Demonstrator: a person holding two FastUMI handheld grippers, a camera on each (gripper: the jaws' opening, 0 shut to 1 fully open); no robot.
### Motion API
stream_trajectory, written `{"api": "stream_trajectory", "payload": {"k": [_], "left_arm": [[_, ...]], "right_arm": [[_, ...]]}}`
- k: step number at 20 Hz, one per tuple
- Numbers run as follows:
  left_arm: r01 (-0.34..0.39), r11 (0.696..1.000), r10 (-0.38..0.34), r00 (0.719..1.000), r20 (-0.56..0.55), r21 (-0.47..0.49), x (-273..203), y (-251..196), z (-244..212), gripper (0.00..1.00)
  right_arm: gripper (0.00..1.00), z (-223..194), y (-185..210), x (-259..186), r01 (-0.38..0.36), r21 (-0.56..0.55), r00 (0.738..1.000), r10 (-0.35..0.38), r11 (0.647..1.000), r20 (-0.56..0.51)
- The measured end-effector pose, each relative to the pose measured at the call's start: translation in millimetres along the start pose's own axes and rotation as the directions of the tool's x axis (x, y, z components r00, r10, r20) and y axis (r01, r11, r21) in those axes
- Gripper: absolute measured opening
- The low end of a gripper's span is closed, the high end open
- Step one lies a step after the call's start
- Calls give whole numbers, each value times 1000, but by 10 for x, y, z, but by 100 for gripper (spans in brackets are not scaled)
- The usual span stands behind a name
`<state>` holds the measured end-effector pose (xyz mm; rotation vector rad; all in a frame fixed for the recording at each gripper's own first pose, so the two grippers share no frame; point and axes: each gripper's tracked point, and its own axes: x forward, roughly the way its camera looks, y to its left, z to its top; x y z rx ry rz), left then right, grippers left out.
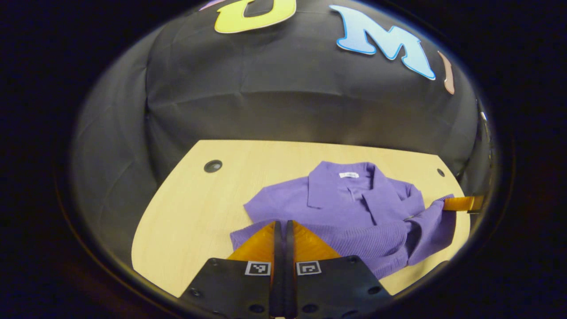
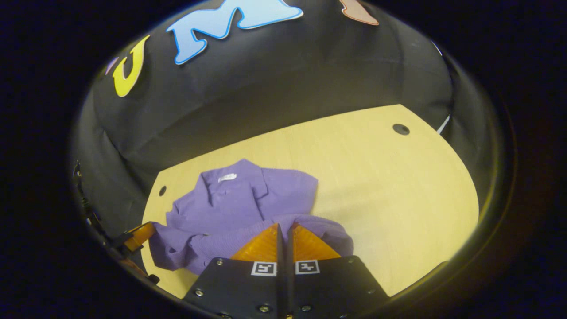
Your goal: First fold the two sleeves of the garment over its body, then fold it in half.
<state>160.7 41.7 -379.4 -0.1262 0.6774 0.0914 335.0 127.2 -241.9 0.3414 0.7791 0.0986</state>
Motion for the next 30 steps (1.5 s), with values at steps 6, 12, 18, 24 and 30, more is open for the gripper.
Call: {"api": "stream_trajectory", "payload": {"k": [6, 12, 18, 24, 30], "left_arm": [[-2, 999, 1, 999, 36, 32, 503, -30, 271, 7], [-38, 999, 36, 994, 101, 18, 1000, 103, 583, 6], [-37, 999, 36, 998, 58, 12, 1329, 9, 367, 6], [-52, 998, 54, 998, 29, -45, 1376, 106, 212, 6], [-43, 995, 44, 999, 7, -90, 1058, 105, 234, 7]], "right_arm": [[0, 449, 153, 343, -25, -29, 999, 27, 999, 45], [0, 537, 173, 851, -19, -33, 999, 21, 999, 47], [1, 332, 59, 1243, 2, -40, 1000, -2, 999, 2], [3, 200, 73, 1277, -3, -41, 999, 2, 999, -36], [20, 307, 55, 1032, 16, -34, 1000, -16, 999, 17]]}}
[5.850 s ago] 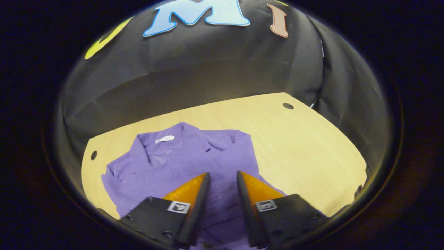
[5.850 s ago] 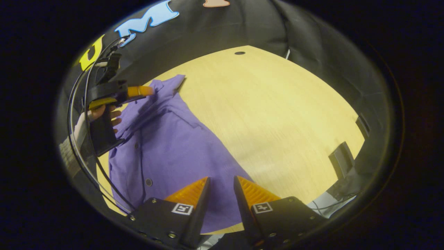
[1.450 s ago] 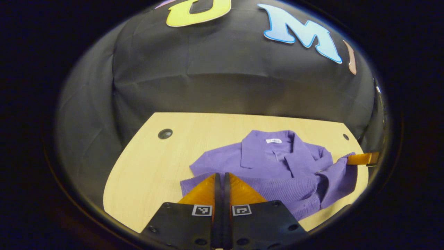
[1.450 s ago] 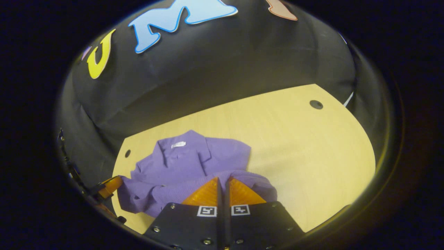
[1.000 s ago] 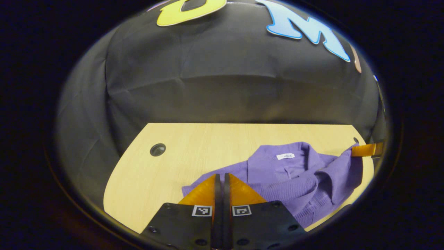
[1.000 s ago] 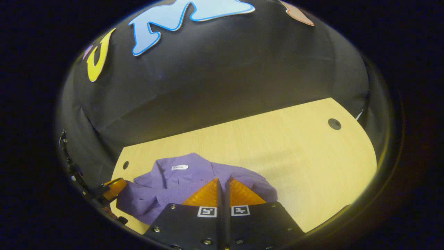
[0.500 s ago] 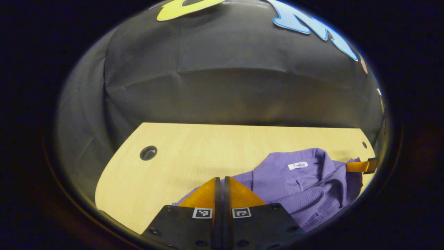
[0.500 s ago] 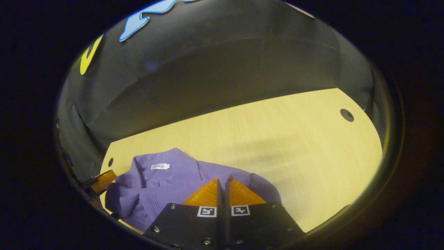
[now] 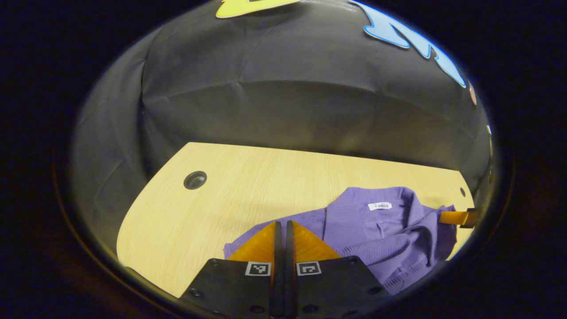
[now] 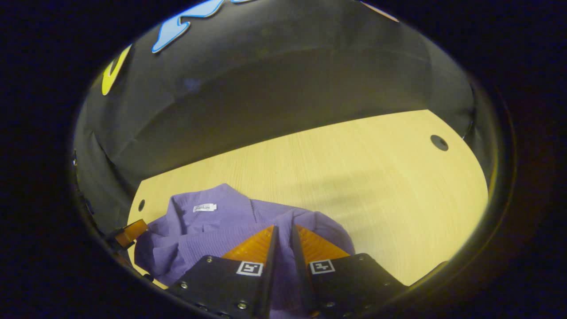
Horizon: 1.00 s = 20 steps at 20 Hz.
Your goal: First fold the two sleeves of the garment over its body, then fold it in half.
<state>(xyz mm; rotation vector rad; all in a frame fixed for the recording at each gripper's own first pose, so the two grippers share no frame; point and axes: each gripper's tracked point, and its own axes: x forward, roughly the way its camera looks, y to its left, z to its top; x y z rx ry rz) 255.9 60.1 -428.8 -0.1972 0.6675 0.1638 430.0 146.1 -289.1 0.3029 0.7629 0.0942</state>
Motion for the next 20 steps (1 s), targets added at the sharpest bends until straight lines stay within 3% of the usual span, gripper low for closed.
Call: {"api": "stream_trajectory", "payload": {"k": [1, 2, 3, 4, 10, 20], "left_arm": [[3, 1000, -3, 1000, 8, -8, -81, -1, 39, 7], [6, 1000, -6, 1000, 20, -11, -174, 2, 79, 7], [10, 1000, -9, 999, 36, -8, -286, -2, 131, 7], [17, 1000, -16, 998, 53, -4, -419, -10, 196, 7], [66, 998, -64, 985, 160, -10, -1489, -42, 539, 7], [87, 996, -92, 942, 323, 29, -3237, 30, 731, 7]], "right_arm": [[33, 44, 2, -100, 8, -4, 1000, -8, 1000, 18], [37, 79, 8, -187, 9, -11, 999, -9, 1000, 36], [37, 118, 38, -313, 9, -17, 999, -8, 1000, 54], [31, 153, 70, -454, 6, -22, 997, -4, 1000, 73], [37, 327, 291, -1363, -30, -32, 983, 35, 999, 182], [36, 290, 654, -2842, -56, -164, 930, 111, 985, 352]]}}
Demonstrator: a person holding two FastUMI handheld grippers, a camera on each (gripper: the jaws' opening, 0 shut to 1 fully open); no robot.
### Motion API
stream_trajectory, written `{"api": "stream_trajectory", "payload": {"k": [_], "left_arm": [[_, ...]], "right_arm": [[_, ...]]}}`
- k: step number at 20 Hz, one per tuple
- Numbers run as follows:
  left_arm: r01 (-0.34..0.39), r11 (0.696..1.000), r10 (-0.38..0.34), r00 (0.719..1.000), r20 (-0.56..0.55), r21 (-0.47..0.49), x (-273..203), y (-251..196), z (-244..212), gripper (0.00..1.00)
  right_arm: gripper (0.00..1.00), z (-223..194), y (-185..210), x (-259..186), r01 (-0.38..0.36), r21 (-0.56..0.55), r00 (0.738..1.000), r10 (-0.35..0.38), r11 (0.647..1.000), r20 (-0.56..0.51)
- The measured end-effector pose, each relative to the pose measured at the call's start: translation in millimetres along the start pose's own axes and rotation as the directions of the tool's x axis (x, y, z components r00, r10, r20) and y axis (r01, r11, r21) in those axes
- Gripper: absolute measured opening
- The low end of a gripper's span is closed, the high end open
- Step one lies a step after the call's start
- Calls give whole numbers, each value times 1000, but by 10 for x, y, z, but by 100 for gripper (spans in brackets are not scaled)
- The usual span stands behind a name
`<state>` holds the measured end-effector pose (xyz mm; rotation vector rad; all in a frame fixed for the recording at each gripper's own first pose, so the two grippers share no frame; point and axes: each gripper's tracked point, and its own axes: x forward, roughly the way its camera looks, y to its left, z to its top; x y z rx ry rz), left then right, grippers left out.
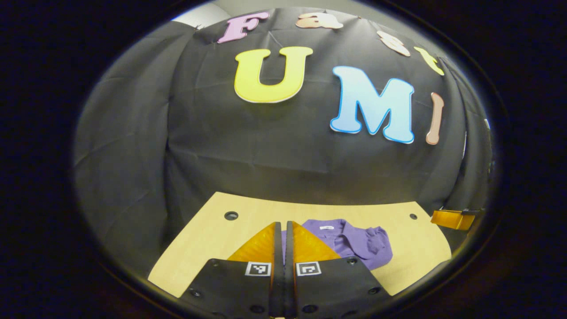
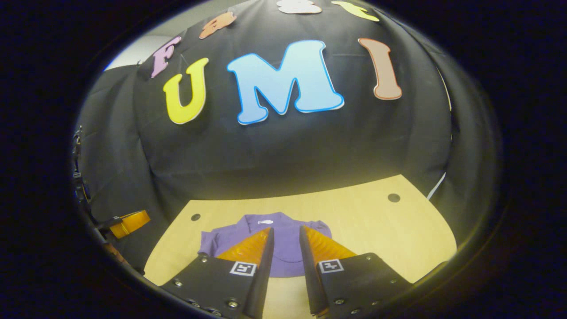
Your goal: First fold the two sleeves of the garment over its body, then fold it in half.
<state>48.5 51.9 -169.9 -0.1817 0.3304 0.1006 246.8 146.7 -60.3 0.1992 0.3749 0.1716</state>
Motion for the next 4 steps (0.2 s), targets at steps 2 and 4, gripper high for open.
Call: {"api": "stream_trajectory", "payload": {"k": [2, 4], "left_arm": [[-1, 1000, 1, 1000, 23, 2, -249, -24, 57, 7], [1, 1000, -2, 999, 46, 10, -464, -50, 83, 7]], "right_arm": [[36, 36, 53, -208, -6, -15, 1000, 7, 1000, 28], [36, 58, 100, -379, -10, -29, 998, 12, 1000, 55]]}}
